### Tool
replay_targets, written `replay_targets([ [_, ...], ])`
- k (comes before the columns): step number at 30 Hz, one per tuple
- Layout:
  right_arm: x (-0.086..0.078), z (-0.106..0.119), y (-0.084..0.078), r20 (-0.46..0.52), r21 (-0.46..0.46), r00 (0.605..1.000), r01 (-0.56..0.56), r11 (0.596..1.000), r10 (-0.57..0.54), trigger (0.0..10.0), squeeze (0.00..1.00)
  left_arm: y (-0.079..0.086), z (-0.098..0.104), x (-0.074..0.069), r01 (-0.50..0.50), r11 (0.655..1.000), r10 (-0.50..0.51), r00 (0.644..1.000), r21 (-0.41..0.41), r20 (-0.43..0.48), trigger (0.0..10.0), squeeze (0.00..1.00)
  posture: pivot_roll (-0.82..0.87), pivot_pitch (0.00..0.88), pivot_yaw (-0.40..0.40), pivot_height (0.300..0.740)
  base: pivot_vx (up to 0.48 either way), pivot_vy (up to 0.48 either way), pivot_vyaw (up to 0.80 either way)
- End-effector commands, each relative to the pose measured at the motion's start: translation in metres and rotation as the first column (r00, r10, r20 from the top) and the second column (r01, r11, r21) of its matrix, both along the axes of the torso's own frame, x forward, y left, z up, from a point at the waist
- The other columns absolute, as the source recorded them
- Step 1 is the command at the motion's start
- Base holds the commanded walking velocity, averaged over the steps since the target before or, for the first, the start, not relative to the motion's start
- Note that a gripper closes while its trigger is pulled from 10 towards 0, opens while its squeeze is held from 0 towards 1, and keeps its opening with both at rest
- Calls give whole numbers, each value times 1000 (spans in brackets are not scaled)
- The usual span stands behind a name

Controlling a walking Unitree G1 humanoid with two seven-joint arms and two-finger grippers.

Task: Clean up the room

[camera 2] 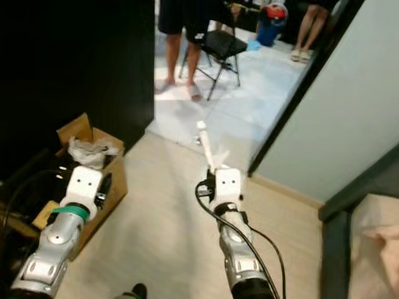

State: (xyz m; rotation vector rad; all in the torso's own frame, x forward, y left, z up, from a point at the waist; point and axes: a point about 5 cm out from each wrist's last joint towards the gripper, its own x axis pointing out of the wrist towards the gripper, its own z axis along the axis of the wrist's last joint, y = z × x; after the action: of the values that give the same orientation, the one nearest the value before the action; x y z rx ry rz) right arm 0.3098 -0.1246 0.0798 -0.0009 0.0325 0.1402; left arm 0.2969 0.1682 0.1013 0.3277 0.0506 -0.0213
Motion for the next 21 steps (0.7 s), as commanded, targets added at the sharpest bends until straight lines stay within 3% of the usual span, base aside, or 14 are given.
replay_targets([
  [1, -2, -4, -5, -16, -6, 1000, 15, 1000, -15, 10000, 0, -4, -5, -2, 16, 1000, -16, 1000, 3, -18, 10000, 0, 105, 21, -42, 740, 0, 0, 744],
  [10, -3, -5, -4, -21, -5, 1000, 15, 1000, -15, 10000, 0, -4, -5, -3, 21, 1000, -21, 1000, 5, -14, 10000, 0, 105, 28, -41, 740, 31, 0, 744],
  [15, -3, -6, -4, -22, 3, 1000, 14, 1000, -14, 10000, 0, -5, -5, -3, 30, 1000, -30, 1000, 6, -9, 10000, 0, 105, 28, -41, 740, 480, 0, 741],
  [21, -3, -5, -3, -18, 30, 1000, 18, 999, -17, 10000, 0, -4, -5, -2, 26, 1000, -26, 1000, 9, -8, 10000, 0, 107, 31, -39, 740, 480, 0, 0],
])
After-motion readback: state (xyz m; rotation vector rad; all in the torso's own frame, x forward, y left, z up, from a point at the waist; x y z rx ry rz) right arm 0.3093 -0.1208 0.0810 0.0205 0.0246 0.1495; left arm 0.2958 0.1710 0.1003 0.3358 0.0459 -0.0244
